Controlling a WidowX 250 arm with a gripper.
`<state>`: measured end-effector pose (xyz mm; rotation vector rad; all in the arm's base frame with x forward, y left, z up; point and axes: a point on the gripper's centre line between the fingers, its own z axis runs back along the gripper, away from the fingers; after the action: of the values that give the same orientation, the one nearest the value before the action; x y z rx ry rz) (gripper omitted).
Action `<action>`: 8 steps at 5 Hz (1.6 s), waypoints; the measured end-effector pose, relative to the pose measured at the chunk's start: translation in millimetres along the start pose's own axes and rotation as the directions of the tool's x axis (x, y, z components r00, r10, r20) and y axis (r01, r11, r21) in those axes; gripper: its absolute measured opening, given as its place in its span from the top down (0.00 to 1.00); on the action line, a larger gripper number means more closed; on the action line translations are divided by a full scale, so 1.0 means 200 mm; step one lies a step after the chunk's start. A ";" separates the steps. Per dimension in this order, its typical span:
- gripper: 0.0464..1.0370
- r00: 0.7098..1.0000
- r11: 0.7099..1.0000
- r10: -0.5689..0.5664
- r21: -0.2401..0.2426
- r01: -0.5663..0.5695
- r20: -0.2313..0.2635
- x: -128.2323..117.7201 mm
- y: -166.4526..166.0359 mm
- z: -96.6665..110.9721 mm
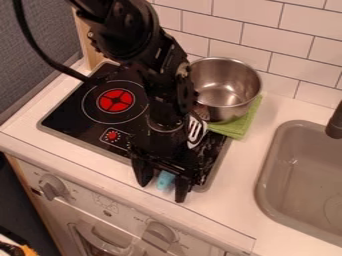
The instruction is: Put the spatula on the left side of the left burner
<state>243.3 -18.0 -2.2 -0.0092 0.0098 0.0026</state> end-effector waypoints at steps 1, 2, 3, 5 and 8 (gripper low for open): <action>0.36 1.000 1.000 -0.009 -0.010 0.010 0.009 -0.02 0.01 0.00; 0.65 1.000 1.000 -0.020 -0.013 0.020 0.000 -0.06 0.01 0.01; 0.72 0.998 0.997 -0.060 -0.041 0.059 -0.023 -0.07 -0.06 0.05; 0.72 0.977 0.974 -0.174 -0.124 0.189 0.123 0.05 -0.15 0.41; 0.72 0.998 0.995 0.035 0.091 -0.040 0.054 0.34 0.57 0.25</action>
<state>311.0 97.0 45.6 0.0828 -0.0425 0.0399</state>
